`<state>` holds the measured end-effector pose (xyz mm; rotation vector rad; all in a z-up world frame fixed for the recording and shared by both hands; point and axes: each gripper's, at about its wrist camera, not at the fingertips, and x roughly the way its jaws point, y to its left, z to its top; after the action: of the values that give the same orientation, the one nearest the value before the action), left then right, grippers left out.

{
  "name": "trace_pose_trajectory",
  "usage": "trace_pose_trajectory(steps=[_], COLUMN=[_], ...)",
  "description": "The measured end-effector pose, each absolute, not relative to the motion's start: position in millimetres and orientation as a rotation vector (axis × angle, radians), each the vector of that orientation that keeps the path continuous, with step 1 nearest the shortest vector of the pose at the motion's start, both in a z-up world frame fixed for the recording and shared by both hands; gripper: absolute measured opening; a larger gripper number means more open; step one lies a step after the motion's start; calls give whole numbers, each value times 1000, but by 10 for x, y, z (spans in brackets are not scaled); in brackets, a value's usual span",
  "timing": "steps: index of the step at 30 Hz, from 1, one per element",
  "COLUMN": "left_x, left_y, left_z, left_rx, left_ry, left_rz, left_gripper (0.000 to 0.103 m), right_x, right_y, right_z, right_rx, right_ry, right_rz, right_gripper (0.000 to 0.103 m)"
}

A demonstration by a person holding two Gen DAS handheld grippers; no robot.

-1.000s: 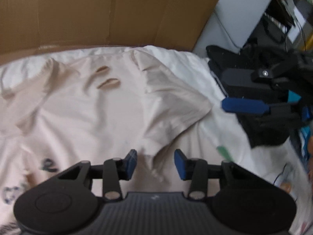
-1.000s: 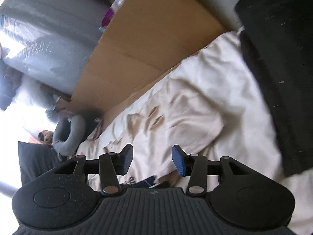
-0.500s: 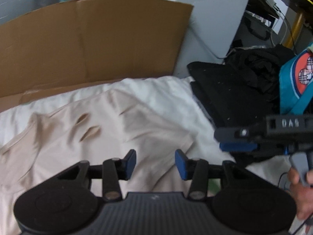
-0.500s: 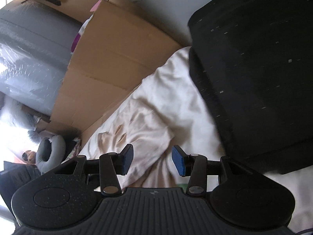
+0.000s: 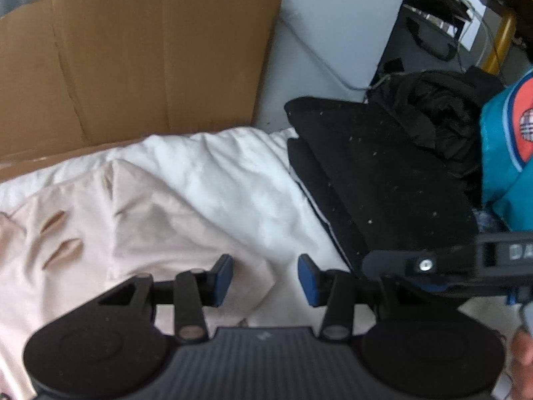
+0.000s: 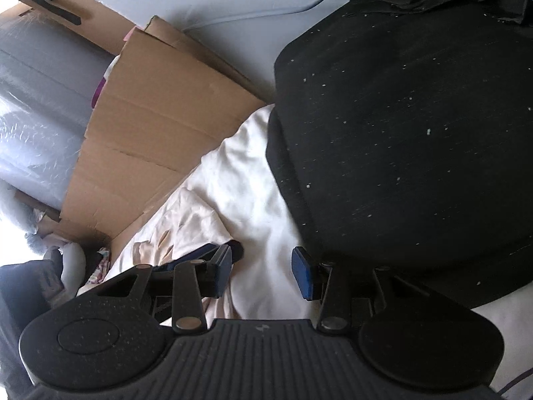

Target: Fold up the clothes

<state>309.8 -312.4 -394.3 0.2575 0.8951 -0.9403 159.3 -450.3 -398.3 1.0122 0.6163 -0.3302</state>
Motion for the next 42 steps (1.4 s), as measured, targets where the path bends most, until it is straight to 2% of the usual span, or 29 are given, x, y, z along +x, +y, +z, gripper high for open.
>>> trace_pose_trajectory(steps=[3,8,10,12,28,42], left_x=[3120,3165,3192,3248,3571,4021], left_y=[-3157,-3099,-3067,-3000,-2308,-1646], left_z=[-4060,-4155,-4150,-4118,-3361,-3499], left_rx=[265,214,210,176,131,168], left_ry=[913,920,923,941,872,881], left_rz=[-897,-850,-822,-821,-816,-700], left_gripper=[46,36,15,7,6,6], right_x=[1586,1594,1609,1630,1978,2614], right_y=[-4521,-4517,-4503,-4486,-4257,-4221], right_z=[-4008,-4024,-4021,-4019,-3874,-3696], right_rx=[1016,1012,1011,1008,914,712], right_ry=[620,624,623,620,604,639], right_rz=[-340,-339,-337,-331,-251,-187], right_gripper=[44,44,44,44,44,44])
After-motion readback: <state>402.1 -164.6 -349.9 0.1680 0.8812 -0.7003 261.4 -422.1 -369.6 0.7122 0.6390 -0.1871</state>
